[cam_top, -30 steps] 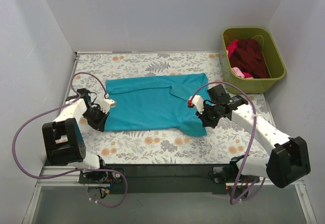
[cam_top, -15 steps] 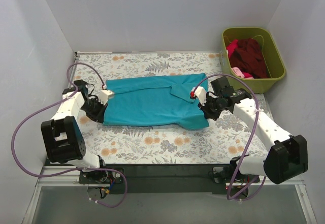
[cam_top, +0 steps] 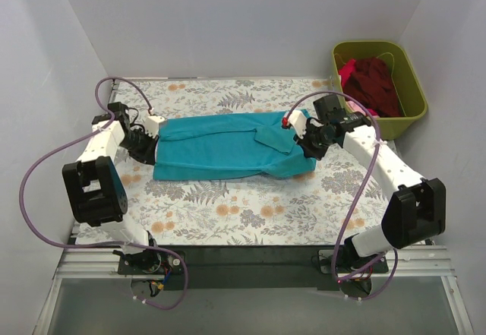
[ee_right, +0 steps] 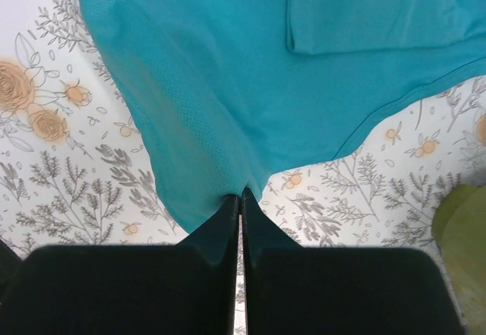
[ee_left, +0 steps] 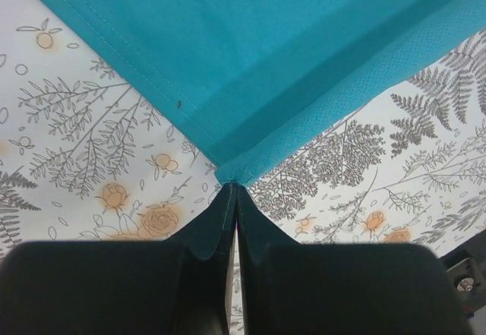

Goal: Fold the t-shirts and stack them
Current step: Fold the tshirt

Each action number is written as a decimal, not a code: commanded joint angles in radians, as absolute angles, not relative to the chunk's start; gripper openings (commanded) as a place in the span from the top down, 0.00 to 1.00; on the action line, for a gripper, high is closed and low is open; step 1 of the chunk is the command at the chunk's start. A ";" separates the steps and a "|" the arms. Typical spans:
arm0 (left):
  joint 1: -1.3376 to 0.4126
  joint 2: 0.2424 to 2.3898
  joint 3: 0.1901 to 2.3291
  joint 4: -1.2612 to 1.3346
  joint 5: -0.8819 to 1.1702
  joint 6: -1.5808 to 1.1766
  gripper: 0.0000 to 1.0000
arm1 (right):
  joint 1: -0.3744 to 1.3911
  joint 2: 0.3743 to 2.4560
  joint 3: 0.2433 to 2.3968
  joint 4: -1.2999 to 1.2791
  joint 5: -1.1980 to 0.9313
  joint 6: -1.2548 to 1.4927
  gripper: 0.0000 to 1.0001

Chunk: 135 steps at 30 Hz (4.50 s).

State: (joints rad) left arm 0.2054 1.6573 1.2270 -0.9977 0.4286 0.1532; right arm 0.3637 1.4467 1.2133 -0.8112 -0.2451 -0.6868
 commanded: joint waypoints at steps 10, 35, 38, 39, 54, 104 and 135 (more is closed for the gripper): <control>0.202 1.767 1.379 -0.900 0.482 0.077 1.00 | 0.325 1.624 1.436 -0.808 -0.241 -0.759 0.99; 0.199 1.928 1.494 -0.810 0.479 0.026 1.00 | 0.302 1.838 1.611 -0.807 -0.235 -0.796 0.99; 0.195 1.943 1.502 -0.810 0.476 0.025 1.00 | 0.298 1.853 1.621 -0.807 -0.233 -0.798 0.99; 0.193 1.947 1.502 -0.810 0.476 0.026 1.00 | 0.299 1.859 1.624 -0.807 -0.233 -0.799 0.99; 0.192 1.985 1.517 -0.788 0.468 0.017 1.00 | 0.298 1.925 1.669 -0.807 -0.222 -0.810 0.99; 0.241 1.779 1.255 -0.845 0.589 -0.219 0.50 | 0.110 1.833 1.505 -0.946 -0.371 -0.589 0.54; 0.279 1.845 1.204 -0.819 0.503 -0.278 0.37 | 0.123 1.970 1.361 -0.825 -0.354 -0.515 0.64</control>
State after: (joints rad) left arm 0.2672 1.8671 1.2160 -0.8272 0.5514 -0.2817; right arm 0.1188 1.9724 1.3731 -0.8490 -0.3614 -0.5156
